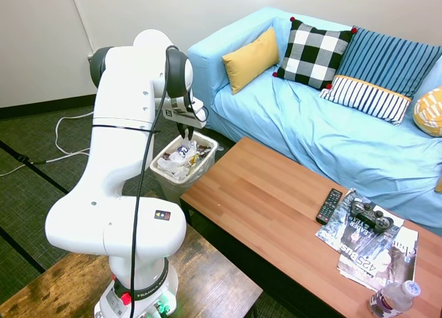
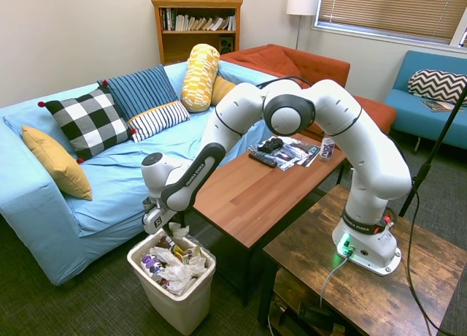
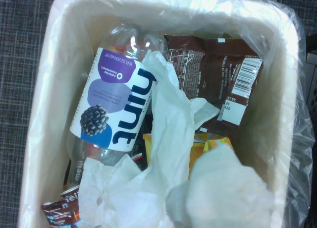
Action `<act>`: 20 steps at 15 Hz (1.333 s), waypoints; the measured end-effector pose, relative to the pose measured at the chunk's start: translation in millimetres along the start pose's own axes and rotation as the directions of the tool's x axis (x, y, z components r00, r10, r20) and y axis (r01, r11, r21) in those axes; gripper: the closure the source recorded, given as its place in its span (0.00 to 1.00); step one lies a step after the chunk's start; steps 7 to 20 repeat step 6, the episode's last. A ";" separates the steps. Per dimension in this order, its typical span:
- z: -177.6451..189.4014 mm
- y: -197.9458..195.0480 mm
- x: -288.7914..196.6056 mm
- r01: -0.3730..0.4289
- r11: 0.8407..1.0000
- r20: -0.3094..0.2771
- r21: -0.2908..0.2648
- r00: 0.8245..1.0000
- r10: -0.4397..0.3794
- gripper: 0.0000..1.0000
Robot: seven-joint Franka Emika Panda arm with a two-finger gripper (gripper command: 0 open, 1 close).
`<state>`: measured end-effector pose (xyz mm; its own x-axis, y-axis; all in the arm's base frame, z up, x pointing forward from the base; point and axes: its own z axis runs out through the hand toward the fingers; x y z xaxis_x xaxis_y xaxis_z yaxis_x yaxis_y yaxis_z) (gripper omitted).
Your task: Throw the tissue in the trash bin
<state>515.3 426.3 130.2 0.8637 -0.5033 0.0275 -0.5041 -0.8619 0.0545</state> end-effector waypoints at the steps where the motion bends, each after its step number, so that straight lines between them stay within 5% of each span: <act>1: 0.1 0.1 0.1 -0.002 1.000 0.002 0.000 1.000 0.002 0.00; 20: 0.1 0.5 0.5 -0.006 1.000 0.006 -0.005 1.000 0.006 0.00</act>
